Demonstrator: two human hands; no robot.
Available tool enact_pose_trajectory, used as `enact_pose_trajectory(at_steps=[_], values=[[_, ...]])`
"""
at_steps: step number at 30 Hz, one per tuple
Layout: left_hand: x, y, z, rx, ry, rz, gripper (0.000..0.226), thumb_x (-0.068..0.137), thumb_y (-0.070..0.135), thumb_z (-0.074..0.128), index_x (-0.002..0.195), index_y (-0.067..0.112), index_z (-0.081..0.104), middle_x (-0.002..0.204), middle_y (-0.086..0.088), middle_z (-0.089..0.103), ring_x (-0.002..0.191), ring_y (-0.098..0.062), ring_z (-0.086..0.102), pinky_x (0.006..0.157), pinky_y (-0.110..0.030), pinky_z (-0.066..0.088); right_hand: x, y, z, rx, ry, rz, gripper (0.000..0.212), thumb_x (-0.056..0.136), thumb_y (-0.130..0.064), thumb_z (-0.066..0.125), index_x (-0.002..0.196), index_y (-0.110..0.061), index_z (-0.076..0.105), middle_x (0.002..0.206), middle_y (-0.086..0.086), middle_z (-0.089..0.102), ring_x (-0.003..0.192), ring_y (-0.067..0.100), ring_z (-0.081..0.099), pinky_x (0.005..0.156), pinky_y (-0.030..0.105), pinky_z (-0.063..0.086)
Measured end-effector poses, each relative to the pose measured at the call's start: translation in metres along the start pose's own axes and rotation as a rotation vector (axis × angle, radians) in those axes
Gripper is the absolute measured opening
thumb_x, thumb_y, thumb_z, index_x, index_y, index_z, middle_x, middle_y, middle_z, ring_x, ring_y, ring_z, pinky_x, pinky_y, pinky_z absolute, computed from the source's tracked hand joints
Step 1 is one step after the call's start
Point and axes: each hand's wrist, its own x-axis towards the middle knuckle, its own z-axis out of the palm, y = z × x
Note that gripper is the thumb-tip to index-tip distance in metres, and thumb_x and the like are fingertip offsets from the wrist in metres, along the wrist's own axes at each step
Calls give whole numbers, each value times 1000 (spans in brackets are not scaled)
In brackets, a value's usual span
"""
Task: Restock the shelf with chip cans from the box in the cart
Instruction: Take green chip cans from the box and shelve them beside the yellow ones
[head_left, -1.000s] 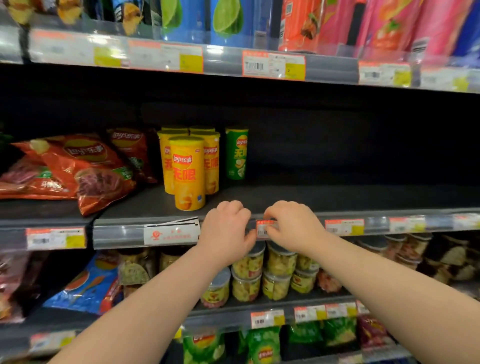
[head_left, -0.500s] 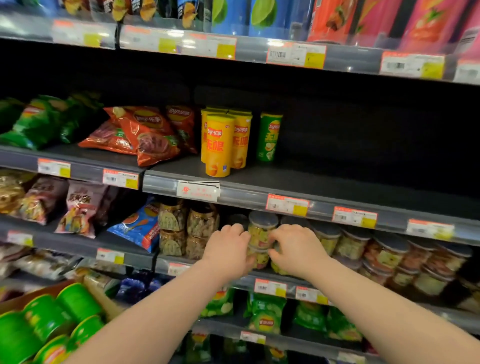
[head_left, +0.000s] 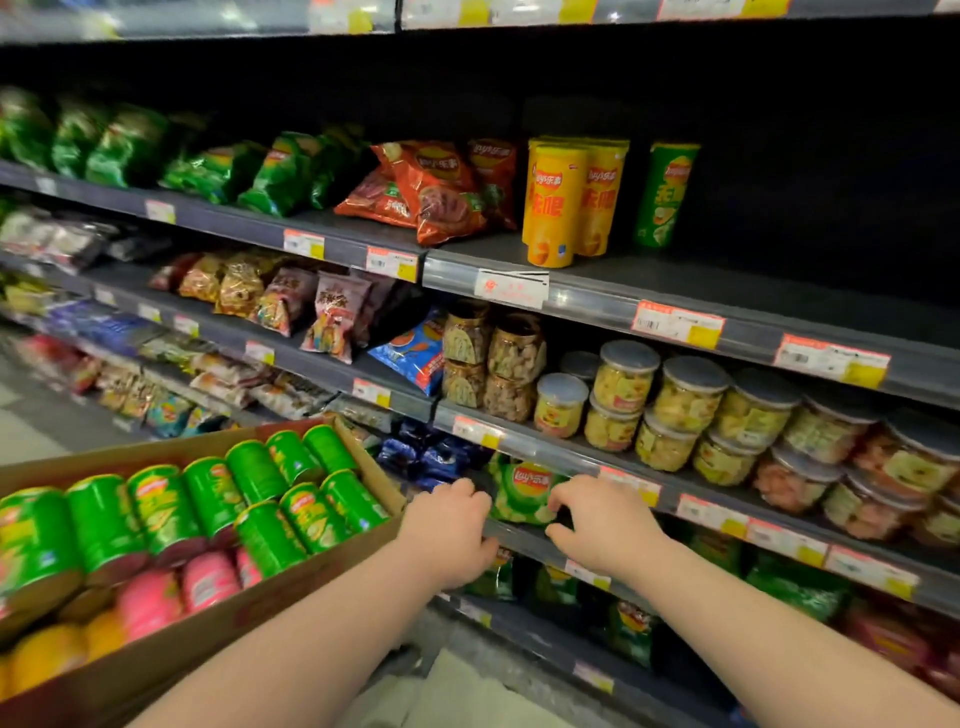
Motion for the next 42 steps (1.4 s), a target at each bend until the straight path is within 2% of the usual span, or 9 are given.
enact_pose_trajectory(at_steps=[5,8,11,23,27,31,42], values=[[-28,-26,18,-26,-34,-65,47,88,47,48,123,16,49,123,-7,48,116,-29,48,90,-39,43,-3,-30,19,-42,-29,-50,37,91,-41,49,122,-24,57,122,2,58,114,25,52,96,39,43],[-42,-43,27,-43,-54,-103,44,88,46,49,121,16,50,124,-8,48,115,-30,49,90,-39,43,3,-49,28,-52,-49,-70,34,90,-40,50,118,-24,59,118,1,60,110,25,54,92,36,45],[-57,-69,35,-48,-79,-147,42,88,45,49,117,14,51,121,-8,50,113,-30,50,88,-39,44,16,-75,39,-57,-76,-85,35,90,-41,51,123,-28,57,123,0,59,114,24,54,97,37,43],[-118,-242,75,-186,-112,-339,46,86,47,48,121,17,52,122,-5,50,116,-27,51,92,-39,45,96,-234,78,-103,-192,-217,35,91,-43,48,119,-24,57,121,3,58,114,26,53,92,35,43],[-129,-292,87,-234,-107,-377,41,84,44,49,118,22,53,124,-3,50,119,-25,49,93,-38,45,120,-269,90,-97,-232,-204,40,91,-43,49,126,-24,54,126,3,57,118,25,52,95,35,43],[-133,-323,100,-238,-147,-388,46,87,47,48,127,22,48,130,-2,48,122,-24,47,95,-36,42,132,-290,101,-80,-259,-174,39,90,-41,50,125,-25,56,126,2,58,117,25,53,95,35,43],[-98,-336,123,-360,-241,-409,48,87,44,50,128,18,48,132,-5,47,121,-26,49,93,-36,43,186,-276,109,-101,-364,-90,39,90,-39,52,127,-27,54,131,1,55,119,24,52,92,34,44]])
